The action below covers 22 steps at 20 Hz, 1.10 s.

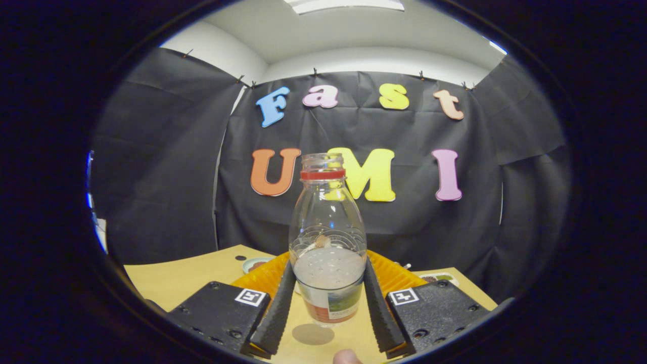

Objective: Take the bottle from table, then pour the juice into the cup, finally place the bottle on the coaster

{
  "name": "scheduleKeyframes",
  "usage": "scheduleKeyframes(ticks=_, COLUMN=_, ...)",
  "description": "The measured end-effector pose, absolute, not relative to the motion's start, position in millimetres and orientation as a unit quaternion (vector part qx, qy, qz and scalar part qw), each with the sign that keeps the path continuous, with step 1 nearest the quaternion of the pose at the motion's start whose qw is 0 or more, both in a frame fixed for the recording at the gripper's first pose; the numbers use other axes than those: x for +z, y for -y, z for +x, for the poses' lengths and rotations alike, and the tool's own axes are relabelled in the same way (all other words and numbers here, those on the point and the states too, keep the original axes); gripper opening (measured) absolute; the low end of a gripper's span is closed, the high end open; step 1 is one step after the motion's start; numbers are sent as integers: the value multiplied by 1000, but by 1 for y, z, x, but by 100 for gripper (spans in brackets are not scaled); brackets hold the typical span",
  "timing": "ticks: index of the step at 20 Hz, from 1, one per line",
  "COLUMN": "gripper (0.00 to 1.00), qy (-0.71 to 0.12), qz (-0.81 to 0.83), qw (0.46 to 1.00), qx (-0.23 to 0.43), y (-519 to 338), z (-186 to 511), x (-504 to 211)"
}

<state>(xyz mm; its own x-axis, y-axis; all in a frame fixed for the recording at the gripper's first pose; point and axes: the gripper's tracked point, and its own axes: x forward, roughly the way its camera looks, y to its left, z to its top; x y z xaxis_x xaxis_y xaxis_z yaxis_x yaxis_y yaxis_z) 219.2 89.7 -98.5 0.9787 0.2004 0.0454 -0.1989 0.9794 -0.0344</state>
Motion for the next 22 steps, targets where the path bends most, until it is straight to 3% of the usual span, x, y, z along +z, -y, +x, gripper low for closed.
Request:
scheduleKeyframes(ticks=8, gripper=75, qy=-38, qz=27, qw=995, qx=93, y=-98, z=277, x=-180)
scheduleKeyframes(ticks=22, gripper=78, qy=-105, qz=31, qw=990, qx=84, y=-109, z=297, x=-272)
